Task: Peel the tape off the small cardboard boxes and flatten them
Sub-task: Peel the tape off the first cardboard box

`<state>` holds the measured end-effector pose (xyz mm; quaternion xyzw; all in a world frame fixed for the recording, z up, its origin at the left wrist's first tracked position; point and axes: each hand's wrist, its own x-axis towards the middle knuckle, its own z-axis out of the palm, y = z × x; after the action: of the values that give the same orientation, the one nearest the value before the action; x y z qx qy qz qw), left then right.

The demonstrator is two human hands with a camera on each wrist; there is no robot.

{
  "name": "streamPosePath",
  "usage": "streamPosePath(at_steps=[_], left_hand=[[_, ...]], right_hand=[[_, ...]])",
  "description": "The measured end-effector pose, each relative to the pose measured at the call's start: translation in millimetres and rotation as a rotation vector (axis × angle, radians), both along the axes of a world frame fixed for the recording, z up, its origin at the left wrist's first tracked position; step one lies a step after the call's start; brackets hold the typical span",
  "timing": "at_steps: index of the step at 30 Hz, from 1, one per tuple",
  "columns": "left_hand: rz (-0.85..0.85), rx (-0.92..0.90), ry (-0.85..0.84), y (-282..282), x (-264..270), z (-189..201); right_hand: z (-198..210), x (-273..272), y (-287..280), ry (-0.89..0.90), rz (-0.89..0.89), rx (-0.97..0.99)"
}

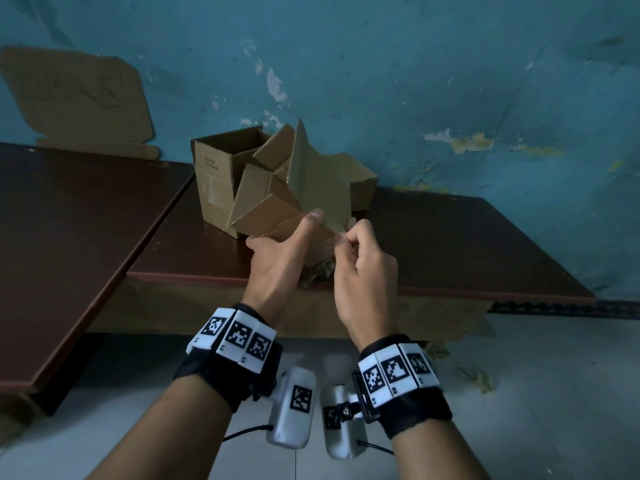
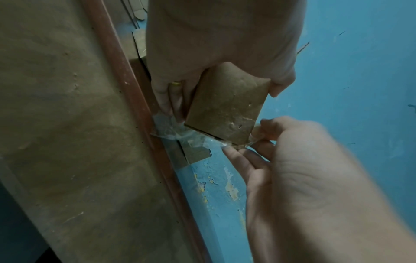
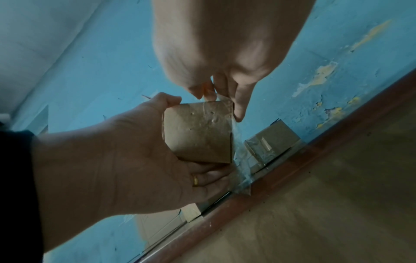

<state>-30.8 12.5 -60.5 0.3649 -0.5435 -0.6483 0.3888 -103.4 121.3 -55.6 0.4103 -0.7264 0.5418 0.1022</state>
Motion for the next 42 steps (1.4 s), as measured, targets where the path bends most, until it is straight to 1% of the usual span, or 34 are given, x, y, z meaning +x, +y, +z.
streamPosePath(at_steps=[6,10,15,19,25,34,37,39,42], left_hand=[[-0.050,0.037,0.029,-4.0,-1.3,-3.3],[-0.079,0.020,0.116,6.0,1.2,7.2],[-0.124,0.045,0.207,10.1,2.1,12.0],[-0.166,0.083,0.289,8.1,2.3,13.9],[-0.203,0.117,0.338,9.5,5.0,17.2],[-0.179,0.178,0.422,15.4,3.4,22.8],[-0.200,0.190,0.445,16.5,3.7,24.7],[-0.210,0.203,0.452,16.7,3.5,25.1],[-0.217,0.214,0.463,18.0,4.0,24.2]], right_hand=[[3.5,1.0,-0.8,-0.156,0.016,-0.106],[7.9,1.2,1.9,-0.248,0.039,-0.181],[13.7,-2.5,1.1,-0.439,0.082,-0.361],[18.3,-5.2,2.2,-0.656,0.188,-0.502],[21.5,-6.8,2.5,-0.786,0.242,-0.599],[27.4,-8.5,3.9,-0.986,0.273,-0.782],[29.0,-11.4,5.4,-1.060,0.317,-0.853],[28.6,-14.0,5.8,-1.081,0.342,-0.871],[28.5,-14.6,6.4,-1.062,0.298,-0.835]])
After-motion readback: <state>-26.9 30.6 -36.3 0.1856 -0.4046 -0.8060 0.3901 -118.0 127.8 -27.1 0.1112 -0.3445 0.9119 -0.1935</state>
